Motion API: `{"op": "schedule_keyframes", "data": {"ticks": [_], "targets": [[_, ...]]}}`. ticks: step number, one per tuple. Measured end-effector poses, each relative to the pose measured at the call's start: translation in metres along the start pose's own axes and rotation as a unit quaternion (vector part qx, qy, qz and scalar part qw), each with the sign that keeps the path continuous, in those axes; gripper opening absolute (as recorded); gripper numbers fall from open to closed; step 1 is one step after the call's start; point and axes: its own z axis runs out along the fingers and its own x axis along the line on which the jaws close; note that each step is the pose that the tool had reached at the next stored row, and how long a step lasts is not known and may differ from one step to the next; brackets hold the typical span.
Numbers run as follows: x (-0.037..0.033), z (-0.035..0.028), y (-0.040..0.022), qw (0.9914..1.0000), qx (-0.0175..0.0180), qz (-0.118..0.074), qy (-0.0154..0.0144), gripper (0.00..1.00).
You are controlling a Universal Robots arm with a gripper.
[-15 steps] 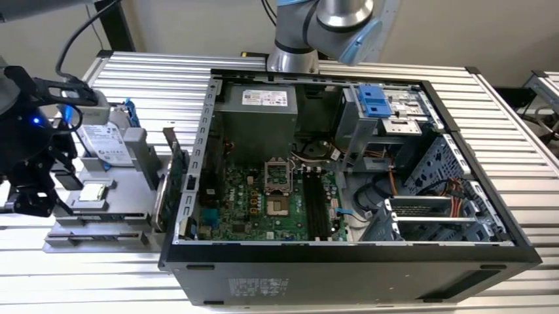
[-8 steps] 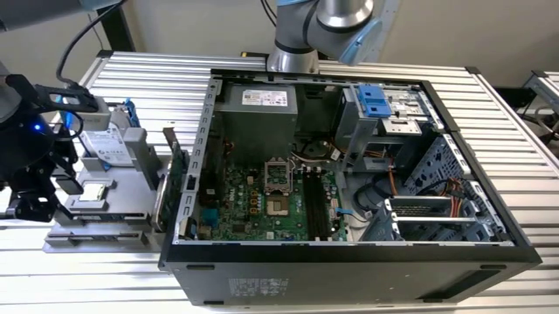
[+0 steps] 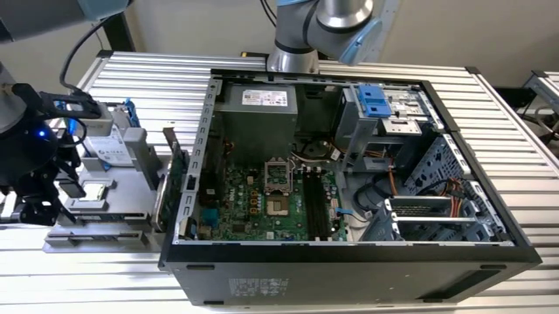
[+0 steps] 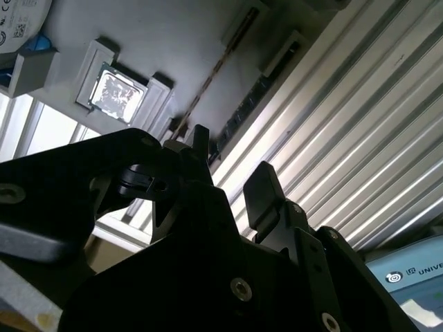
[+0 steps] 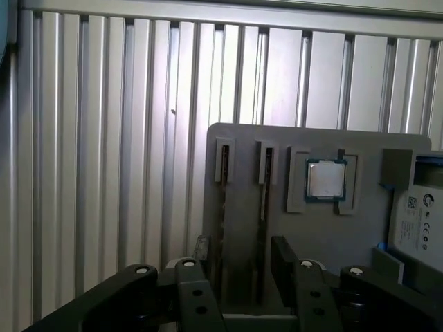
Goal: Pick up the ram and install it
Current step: 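Pick up the ram and move it above insertion slot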
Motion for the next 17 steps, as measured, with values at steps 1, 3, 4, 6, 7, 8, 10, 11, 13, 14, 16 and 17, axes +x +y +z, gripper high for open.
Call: {"op": "schedule_keyframes", "data": {"ticks": [1, 3, 4, 6, 7, 8, 10, 11, 13, 14, 16, 17], "targets": [[0.0000, 0.0012, 0.0000, 1.00000, 0.0000, 0.000, 0.0000, 1.00], [0.0001, 0.0036, 0.0000, 1.00000, 0.0000, 0.000, 0.0000, 1.00], [0.0001, 0.0048, 0.0000, 1.00000, 0.0000, 0.000, 0.0000, 1.00], [0.0007, 0.0069, 0.0000, 1.00000, -0.0001, 0.000, 0.0001, 1.00], [0.0013, 0.0079, 0.0000, 1.00000, -0.0001, 0.000, 0.0001, 1.00], [0.0022, 0.0091, 0.0000, 1.00000, -0.0001, 0.000, 0.0000, 1.00], [0.0041, 0.0113, 0.0000, 1.00000, -0.0001, 0.000, 0.0000, 1.00], [0.0049, 0.0125, 0.0000, 1.00000, 0.0000, 0.000, 0.0000, 1.00], [0.0052, 0.0145, 0.0001, 1.00000, 0.0001, 0.000, -0.0001, 1.00], [0.0053, 0.0153, 0.0001, 1.00000, 0.0000, 0.000, 0.0000, 1.00], [0.0054, 0.0168, 0.0000, 1.00000, 0.0000, 0.003, 0.0001, 1.00], [0.0054, 0.0177, 0.0000, 0.99999, 0.0000, 0.005, 0.0002, 1.00]]}}
